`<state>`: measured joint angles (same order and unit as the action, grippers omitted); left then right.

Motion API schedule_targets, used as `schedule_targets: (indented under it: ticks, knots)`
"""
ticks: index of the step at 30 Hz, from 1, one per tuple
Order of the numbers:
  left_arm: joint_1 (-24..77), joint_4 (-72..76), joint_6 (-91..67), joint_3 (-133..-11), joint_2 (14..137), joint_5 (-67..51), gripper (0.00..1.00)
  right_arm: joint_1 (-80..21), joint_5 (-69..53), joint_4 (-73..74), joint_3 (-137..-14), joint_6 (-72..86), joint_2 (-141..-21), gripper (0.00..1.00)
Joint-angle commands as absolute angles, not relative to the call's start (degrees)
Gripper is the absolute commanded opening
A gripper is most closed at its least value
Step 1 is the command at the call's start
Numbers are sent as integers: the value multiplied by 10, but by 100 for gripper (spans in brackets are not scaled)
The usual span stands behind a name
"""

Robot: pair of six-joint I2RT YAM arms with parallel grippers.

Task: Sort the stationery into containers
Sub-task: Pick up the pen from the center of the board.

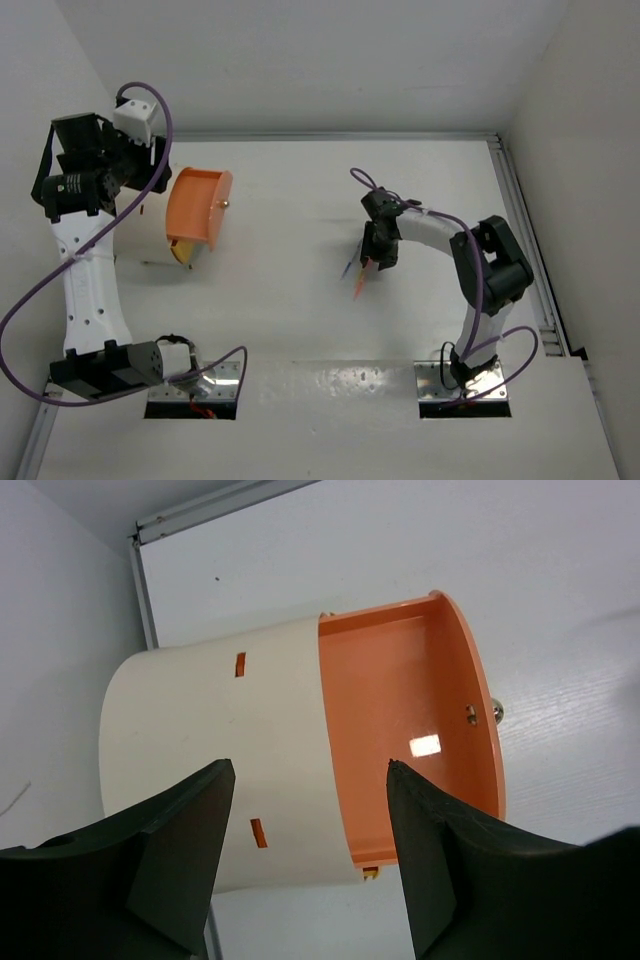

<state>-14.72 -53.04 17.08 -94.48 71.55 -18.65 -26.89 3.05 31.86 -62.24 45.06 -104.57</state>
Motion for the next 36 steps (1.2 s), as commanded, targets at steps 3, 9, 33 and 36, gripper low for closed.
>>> schedule_targets:
  ticks: [3, 9, 33, 36]
  knots:
    - [-157, -511, 182, -937, 700, -189, 69, -273, 47, 303, -644, 454, -1067, 41]
    - [-166, -514, 190, -939, 699, -191, 69, -273, 53, 308, -630, 452, -1073, 32]
    - [21, -356, -80, -749, 633, -624, 69, -360, -190, 74, -909, 491, -949, 0]
    - [29, -348, -99, -757, 646, -627, 69, -381, -195, 52, -951, 508, -973, 0]
